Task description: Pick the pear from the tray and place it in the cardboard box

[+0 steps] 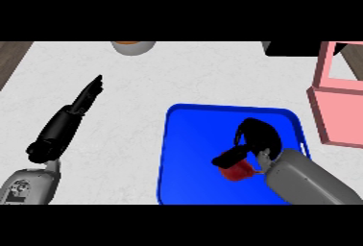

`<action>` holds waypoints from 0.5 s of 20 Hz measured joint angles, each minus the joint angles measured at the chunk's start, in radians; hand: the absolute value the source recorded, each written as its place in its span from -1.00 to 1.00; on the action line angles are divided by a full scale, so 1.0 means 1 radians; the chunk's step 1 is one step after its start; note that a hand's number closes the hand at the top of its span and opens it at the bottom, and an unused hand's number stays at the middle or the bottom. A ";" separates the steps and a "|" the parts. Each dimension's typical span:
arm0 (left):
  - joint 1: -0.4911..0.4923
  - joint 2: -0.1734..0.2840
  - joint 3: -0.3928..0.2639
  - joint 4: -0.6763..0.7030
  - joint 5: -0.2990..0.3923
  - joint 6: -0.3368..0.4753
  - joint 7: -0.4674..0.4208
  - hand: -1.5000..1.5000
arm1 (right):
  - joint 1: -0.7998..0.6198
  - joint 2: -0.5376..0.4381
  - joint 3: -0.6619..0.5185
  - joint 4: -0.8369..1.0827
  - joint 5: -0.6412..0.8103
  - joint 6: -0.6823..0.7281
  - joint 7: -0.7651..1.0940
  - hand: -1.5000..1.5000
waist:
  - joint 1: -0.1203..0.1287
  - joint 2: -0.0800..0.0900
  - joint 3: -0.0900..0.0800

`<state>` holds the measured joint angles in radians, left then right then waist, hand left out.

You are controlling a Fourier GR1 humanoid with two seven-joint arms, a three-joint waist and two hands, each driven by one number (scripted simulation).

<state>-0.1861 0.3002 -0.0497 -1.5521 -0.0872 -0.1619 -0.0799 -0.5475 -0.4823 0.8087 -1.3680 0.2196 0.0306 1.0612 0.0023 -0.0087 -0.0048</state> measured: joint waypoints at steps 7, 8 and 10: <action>-0.012 0.004 0.016 0.010 0.013 -0.015 0.011 0.00 | 0.017 -0.054 0.176 -0.240 0.115 0.077 -0.353 1.00 | 0.001 -0.008 0.007; -0.011 0.003 0.016 0.011 0.014 -0.016 0.011 0.00 | 0.012 -0.062 0.212 -0.288 0.132 0.087 -0.417 1.00 | 0.002 -0.011 0.008; -0.006 0.002 0.019 0.015 0.015 -0.015 0.010 0.00 | 0.006 -0.094 0.268 -0.388 0.170 0.089 -0.541 1.00 | -0.004 -0.015 0.010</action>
<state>-0.1925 0.3023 -0.0309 -1.5371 -0.0719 -0.1765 -0.0698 -0.5411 -0.5760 1.0770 -1.7560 0.3899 0.1201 0.5199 -0.0021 -0.0236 0.0054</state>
